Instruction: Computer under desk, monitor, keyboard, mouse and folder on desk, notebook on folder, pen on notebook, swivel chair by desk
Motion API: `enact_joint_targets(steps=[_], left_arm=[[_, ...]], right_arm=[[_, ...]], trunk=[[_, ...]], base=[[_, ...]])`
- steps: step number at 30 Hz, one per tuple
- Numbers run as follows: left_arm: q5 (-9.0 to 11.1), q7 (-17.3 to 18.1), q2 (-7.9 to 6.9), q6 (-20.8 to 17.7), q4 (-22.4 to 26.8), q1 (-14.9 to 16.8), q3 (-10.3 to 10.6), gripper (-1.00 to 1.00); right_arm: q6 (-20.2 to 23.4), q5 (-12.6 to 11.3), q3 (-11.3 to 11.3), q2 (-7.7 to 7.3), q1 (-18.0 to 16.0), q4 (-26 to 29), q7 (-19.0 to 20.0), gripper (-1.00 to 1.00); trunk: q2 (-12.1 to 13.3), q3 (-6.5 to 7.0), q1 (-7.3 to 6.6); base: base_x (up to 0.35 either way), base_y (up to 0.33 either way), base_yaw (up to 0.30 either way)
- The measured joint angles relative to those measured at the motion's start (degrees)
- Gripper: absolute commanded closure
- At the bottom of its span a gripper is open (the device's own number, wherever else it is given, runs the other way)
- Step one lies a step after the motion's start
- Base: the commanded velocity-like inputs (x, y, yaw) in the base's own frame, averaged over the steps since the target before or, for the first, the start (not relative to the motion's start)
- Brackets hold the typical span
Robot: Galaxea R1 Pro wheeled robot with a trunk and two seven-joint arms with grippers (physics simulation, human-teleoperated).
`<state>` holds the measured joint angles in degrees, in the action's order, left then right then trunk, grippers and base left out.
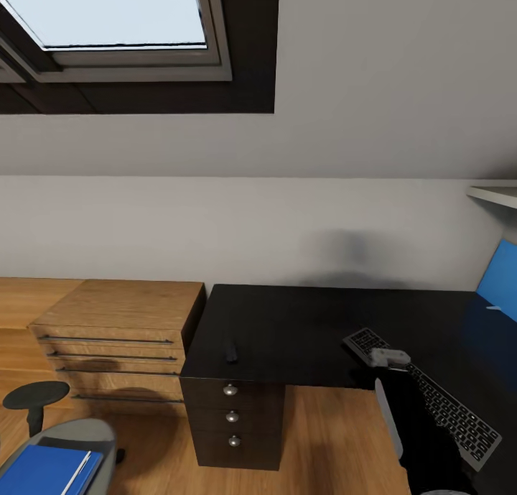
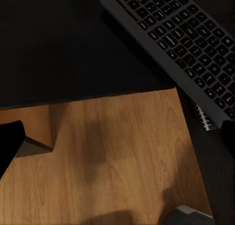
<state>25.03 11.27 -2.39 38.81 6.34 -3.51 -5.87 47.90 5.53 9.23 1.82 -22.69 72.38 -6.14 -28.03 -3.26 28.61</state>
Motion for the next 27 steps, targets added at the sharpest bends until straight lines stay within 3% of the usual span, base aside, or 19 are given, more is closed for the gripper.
enact_joint_targets(steps=[3, 7, 9, 14, 27], left_arm=[[0.01, 0.00, 0.00, 0.00, 0.00, 0.00, -0.03, -1.00], [0.22, 0.00, -0.04, 0.00, 0.01, -0.02, -0.01, -1.00], [0.69, 0.00, -0.03, 0.00, 0.01, -0.01, -0.01, -1.00], [1.46, 0.00, 0.00, 0.00, 0.01, -0.01, 0.11, -1.00], [1.67, 0.00, -0.08, 0.00, 0.04, -0.02, 0.21, -1.00]], right_arm=[[0.89, -0.08, 1.85, -0.73, -1.26, -0.97, 0.09, -1.00], [0.92, -0.22, 3.44, -2.99, -2.68, -3.25, 0.17, -1.00], [-0.73, -0.72, 4.13, -5.01, -3.19, -4.37, 0.23, -1.00], [-7.03, -3.23, 7.05, -7.60, -3.61, -6.07, 0.44, -1.00], [-13.55, -4.38, 10.31, -8.20, -3.69, -7.73, 0.49, -1.00]], trunk=[[0.00, 0.00, 0.00], [0.00, 0.00, 0.00], [0.00, 0.00, 0.00], [-0.01, 0.00, -0.02], [0.00, 0.00, 0.00]], base=[[0.000, 0.000, 0.000], [0.000, 0.000, 0.000], [0.000, 0.000, 0.000], [0.095, 0.000, 0.000], [0.132, -0.009, 0.000]])
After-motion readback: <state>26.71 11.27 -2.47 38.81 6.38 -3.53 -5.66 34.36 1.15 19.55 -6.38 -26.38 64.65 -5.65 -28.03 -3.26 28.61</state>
